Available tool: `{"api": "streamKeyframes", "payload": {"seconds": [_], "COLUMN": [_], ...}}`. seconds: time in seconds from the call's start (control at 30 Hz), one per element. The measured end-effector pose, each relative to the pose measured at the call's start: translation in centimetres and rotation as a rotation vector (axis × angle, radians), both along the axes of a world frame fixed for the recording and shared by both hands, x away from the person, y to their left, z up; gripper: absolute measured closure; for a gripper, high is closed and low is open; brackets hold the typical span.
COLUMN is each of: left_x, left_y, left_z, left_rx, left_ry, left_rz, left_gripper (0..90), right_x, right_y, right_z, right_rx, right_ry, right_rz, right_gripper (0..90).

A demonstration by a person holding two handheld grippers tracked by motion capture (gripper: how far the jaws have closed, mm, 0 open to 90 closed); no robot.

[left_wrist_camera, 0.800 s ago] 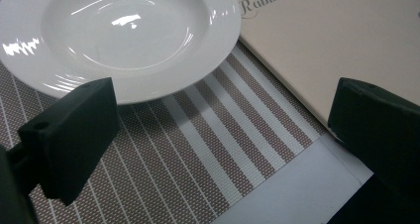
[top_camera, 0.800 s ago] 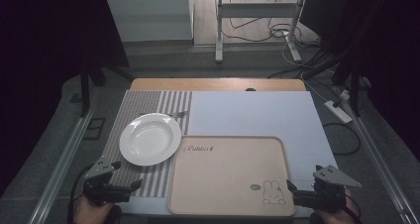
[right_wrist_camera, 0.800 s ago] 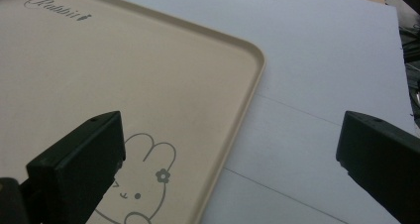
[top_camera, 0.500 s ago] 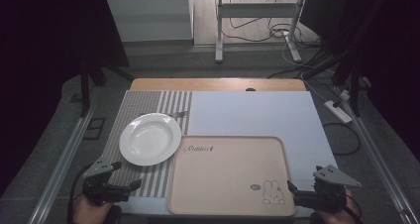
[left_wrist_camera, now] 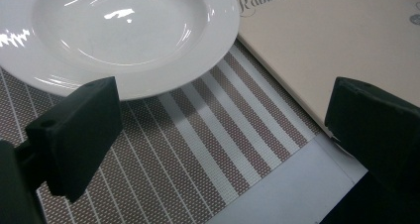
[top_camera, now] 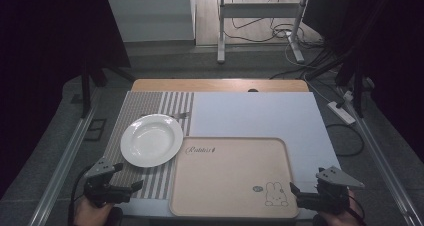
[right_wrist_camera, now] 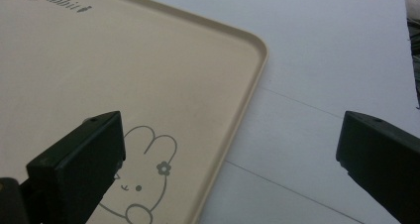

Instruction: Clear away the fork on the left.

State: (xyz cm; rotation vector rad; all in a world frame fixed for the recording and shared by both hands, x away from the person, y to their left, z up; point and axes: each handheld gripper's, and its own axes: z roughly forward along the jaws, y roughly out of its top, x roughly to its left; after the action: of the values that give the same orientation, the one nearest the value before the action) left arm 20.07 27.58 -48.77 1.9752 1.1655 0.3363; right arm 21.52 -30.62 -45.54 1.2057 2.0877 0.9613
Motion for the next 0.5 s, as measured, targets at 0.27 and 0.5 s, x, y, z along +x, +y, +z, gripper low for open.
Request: {"api": "streamKeyframes", "payload": {"seconds": [0.27,0.5], "left_x": [0.16,0.69], "left_y": [-0.1,-0.36], "left_z": [0.03,0.44], "left_rx": [0.011,0.027], "left_ry": [0.016,0.003], "left_rz": [0.009,0.019], "left_gripper": [1.1,0.0], "right_x": [0.18,0.55], "right_y": [0.11,0.04], "right_z": [-0.06,-0.12], "right_rx": [-0.009,-0.01], "right_ry": [0.02,0.014], "right_rz": [0.009,0.019], "right_gripper": [0.0,0.0]}}
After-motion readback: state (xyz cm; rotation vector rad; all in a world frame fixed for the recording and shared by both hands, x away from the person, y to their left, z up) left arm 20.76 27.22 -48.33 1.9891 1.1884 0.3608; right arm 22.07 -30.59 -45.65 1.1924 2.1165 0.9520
